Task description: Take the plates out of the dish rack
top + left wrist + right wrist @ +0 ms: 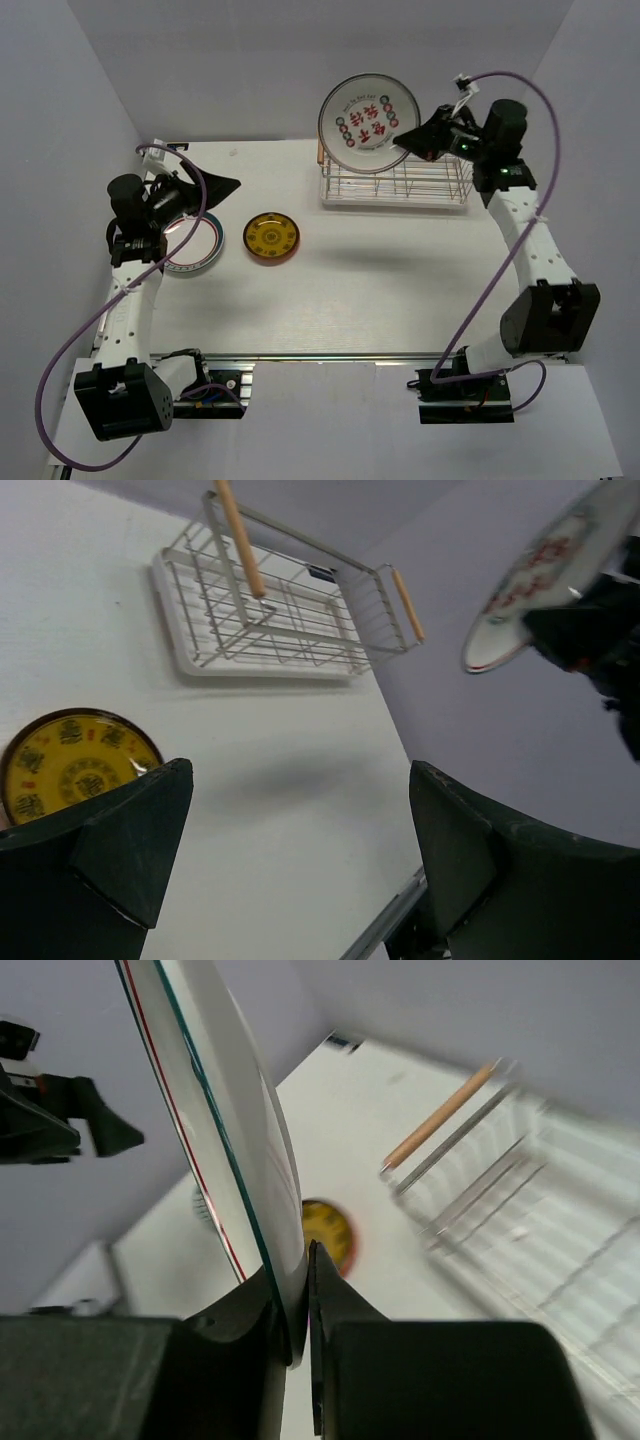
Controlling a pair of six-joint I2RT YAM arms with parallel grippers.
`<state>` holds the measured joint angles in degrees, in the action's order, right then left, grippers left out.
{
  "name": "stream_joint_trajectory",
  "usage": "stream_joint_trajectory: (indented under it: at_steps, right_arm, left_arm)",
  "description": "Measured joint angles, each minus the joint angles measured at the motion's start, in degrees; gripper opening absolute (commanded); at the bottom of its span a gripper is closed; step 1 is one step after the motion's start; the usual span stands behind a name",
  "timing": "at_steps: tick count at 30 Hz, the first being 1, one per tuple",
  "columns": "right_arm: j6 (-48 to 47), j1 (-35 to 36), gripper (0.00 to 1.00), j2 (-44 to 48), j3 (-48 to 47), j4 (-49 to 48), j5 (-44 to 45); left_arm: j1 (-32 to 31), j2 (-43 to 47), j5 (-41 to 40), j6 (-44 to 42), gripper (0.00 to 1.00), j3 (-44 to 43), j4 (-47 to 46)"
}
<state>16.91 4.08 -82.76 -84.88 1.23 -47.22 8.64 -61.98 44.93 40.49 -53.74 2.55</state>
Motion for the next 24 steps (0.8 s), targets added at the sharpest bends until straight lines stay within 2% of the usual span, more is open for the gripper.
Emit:
stream_joint_trajectory:
  at_steps: [5, 9, 16, 18, 22, 23, 24]
  right_arm:
    - [20.7, 5.5, 0.0, -4.9, 12.4, -9.9, -0.7]
    - [31.5, 11.0, 0.0, -4.9, 21.1, -11.3, 2.2]
    - [40.7, 18.8, 0.0, -5.1, 23.0, -16.3, 4.5]
    - [41.5, 20.6, 0.0, -5.8, 22.8, -17.1, 4.8]
    - [41.7, 24.4, 0.0, -9.6, 20.9, -16.7, 5.4]
    - [41.6, 25.1, 0.0, -10.7, 20.2, -16.4, 5.5]
    - [41.6, 25.8, 0.0, -11.6, 19.8, -16.2, 5.7]
  left_arm:
    - [-0.9, 0.2, 5.6, 2.5, 0.98, 2.0, -5.5]
    - [-2.3, -0.4, 7.4, 3.9, 0.98, 3.8, -7.7]
    - [-5.1, -4.1, 6.6, 3.7, 0.98, 4.6, -8.5]
    - [-6.0, -4.9, 5.5, 3.2, 0.94, 4.6, -8.2]
    - [-8.0, -5.3, 2.6, 1.5, 0.58, 4.6, -5.5]
    - [-8.4, -5.3, 1.6, 0.6, 0.43, 4.5, -4.5]
    - [-8.7, -5.4, 0.5, -0.1, 0.35, 4.4, -3.2]
